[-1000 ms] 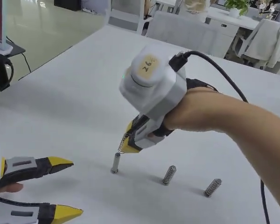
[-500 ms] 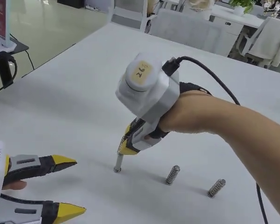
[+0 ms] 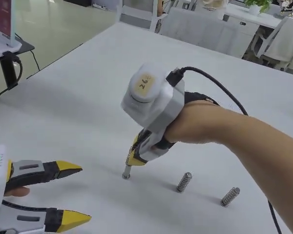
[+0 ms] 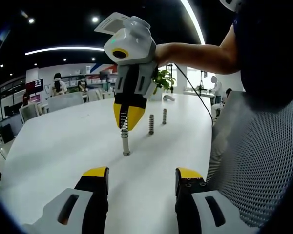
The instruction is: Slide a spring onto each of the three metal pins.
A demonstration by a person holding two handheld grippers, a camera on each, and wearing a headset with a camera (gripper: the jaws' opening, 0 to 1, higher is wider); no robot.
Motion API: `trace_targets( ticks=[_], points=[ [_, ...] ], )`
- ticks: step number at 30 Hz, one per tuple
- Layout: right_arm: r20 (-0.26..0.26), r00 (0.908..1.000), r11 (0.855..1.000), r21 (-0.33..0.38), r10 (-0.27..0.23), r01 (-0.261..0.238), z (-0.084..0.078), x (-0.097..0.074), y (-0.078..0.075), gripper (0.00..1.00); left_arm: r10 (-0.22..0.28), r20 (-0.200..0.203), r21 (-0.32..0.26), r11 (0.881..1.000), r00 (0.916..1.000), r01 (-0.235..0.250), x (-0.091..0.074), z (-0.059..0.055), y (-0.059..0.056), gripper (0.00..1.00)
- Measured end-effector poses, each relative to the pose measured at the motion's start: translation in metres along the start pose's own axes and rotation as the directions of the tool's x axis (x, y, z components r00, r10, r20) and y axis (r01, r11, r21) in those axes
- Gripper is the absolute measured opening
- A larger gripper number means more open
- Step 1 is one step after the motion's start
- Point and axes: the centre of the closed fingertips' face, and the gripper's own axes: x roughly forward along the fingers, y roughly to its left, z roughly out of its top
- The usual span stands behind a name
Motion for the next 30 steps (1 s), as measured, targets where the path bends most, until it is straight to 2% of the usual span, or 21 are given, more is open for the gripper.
trace_targets(
  ticks=[13, 30],
  points=[
    [-0.022, 0.9998, 0.999, 0.037, 0.003, -0.002, -0.009, 0.023, -0.002, 0.09, -0.008, -0.002, 0.004, 1.0, 1.0, 0.008, 0.003, 0.001, 0.0, 0.49],
    [-0.024, 0.9996, 0.999, 0.047, 0.011, -0.009, -0.01, 0.036, 0.0, 0.09, -0.003, -0.003, 0.007, 1.0, 1.0, 0.003, 0.004, 0.003, 0.002, 0.49]
  ],
)
